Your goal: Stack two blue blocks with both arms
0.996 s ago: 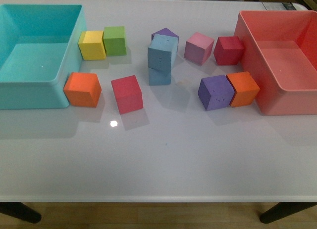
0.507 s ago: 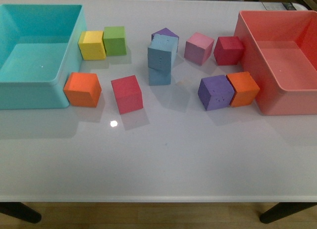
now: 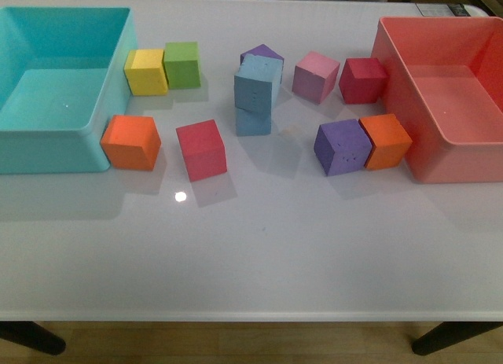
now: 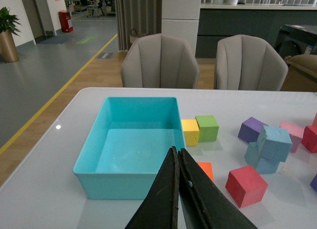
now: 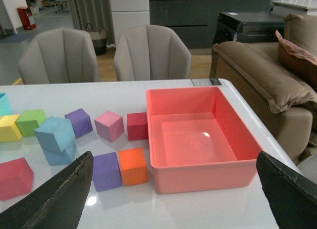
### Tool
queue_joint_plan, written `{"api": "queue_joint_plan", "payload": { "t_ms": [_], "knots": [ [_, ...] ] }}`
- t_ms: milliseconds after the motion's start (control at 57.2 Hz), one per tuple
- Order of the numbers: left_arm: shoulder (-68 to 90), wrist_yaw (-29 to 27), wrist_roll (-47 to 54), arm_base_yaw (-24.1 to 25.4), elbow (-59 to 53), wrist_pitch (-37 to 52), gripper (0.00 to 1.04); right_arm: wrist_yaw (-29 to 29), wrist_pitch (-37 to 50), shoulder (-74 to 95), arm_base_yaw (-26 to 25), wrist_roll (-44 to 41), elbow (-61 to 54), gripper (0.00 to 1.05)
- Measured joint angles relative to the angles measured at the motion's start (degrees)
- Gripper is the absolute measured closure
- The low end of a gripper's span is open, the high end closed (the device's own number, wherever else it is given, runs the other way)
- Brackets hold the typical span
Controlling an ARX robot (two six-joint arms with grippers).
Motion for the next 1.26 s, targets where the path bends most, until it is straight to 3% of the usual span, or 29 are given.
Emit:
{"api": "queue_joint_plan", "payload": {
  "t_ms": [87, 594, 1258],
  "knots": [
    [0.00, 0.00, -0.02, 0.00, 0.00, 0.00, 1.01, 0.00, 0.00, 0.00, 0.00, 0.02, 0.00, 0.09],
    [0.00, 0.00, 0.02, 0.00, 0.00, 0.00, 0.08, 0.00, 0.00, 0.00, 0.00, 0.02, 0.00, 0.09],
    [0.00, 0.00, 0.11, 0.00, 0.00, 0.00, 0.09, 0.00, 0.00, 0.00, 0.00, 0.00, 0.00, 0.09]
  ]
}}
